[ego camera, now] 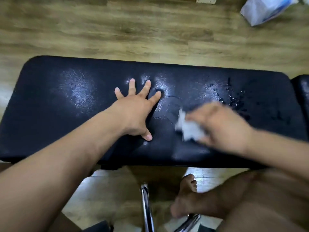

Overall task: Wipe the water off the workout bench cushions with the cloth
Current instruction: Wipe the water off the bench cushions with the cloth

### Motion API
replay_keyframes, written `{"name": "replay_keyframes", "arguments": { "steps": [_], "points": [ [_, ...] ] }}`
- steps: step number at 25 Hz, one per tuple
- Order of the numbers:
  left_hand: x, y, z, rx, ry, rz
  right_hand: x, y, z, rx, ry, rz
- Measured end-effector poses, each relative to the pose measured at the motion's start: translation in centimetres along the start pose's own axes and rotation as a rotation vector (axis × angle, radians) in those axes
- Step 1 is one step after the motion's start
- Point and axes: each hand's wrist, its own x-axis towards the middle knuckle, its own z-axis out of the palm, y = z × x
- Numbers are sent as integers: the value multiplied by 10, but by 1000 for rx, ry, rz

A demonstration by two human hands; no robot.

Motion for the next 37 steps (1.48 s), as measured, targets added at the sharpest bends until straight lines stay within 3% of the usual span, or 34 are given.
{"name": "replay_keyframes", "arguments": {
  "steps": [2,4,7,9,12,15,17,19,20,23,26,27,29,31,34,36,37],
  "points": [
    [4,3,1,21,-5,-8,-52,-22,14,-42,-206,-240],
    [5,3,2,17,-7,-17,-39,9,6,-76,-130,-313],
    [6,1,3,18,-5,-32,43,88,-24,-197,133,38],
    [6,1,3,-1,1,-27,87,133,-38,-222,184,271],
    [0,2,-1,16,-22,-60,78,124,-25,-192,269,384],
    [6,37,-20,44,-13,-62,-12,65,9,-53,262,145],
    [19,75,-31,36,20,18,-79,25,27,-12,90,-140],
    [28,102,-31,73,-2,47,-98,30,33,-61,9,-256],
    [33,107,-29,85,-18,37,-87,46,28,-106,49,-255],
    [39,110,-28,77,-49,7,-12,120,2,-263,285,73],
    [39,113,-30,87,-58,-16,54,170,-23,-229,295,355],
    [39,115,-30,92,-54,-21,60,170,-24,-220,313,368],
    [39,116,-30,100,-55,-25,39,154,-9,-155,367,301],
    [40,114,-30,95,-48,-27,-23,117,18,-52,397,82],
    [42,114,-25,117,-33,-27,-121,62,44,10,93,-257],
    [43,114,-24,120,-26,-25,-118,81,38,-27,74,-299],
    [43,115,-24,112,-29,-26,-94,102,26,-73,118,-231]
  ]
}}
